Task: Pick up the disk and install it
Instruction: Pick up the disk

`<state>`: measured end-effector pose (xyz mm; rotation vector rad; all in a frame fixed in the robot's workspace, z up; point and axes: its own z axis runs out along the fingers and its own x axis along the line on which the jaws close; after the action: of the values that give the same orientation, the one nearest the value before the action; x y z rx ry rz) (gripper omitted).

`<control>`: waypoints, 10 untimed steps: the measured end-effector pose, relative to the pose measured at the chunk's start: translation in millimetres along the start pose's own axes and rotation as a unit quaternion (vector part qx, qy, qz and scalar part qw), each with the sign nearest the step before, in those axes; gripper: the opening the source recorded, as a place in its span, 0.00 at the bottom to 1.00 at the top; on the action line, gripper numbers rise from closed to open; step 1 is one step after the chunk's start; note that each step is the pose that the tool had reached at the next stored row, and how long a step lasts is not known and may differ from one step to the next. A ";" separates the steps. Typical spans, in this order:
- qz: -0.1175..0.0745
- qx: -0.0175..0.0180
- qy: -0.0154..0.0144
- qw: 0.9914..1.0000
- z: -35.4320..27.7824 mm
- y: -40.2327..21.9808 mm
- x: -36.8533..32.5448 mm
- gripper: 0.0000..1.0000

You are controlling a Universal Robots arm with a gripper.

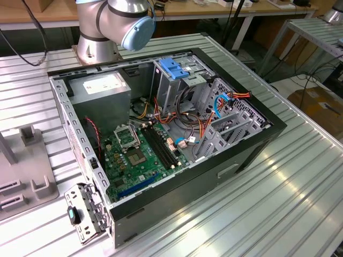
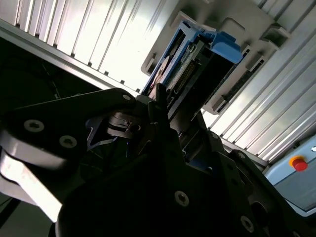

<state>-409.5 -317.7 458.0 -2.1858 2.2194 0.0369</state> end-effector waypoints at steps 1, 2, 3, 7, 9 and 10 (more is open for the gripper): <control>0.000 0.000 0.000 1.000 -3.3 0.0 -0.1 0.35; 0.000 0.000 0.000 1.000 -5.8 0.0 -0.2 0.35; 0.000 0.000 0.000 1.000 -8.0 0.0 -0.3 0.35; 0.000 0.000 0.000 1.000 -15.1 0.0 -0.6 0.35; 0.000 0.000 0.000 1.000 -17.6 0.0 -0.6 0.35; 0.000 0.000 0.000 1.000 -17.7 0.0 -0.6 0.35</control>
<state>-409.5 -317.6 475.7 -2.1857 2.2193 0.0369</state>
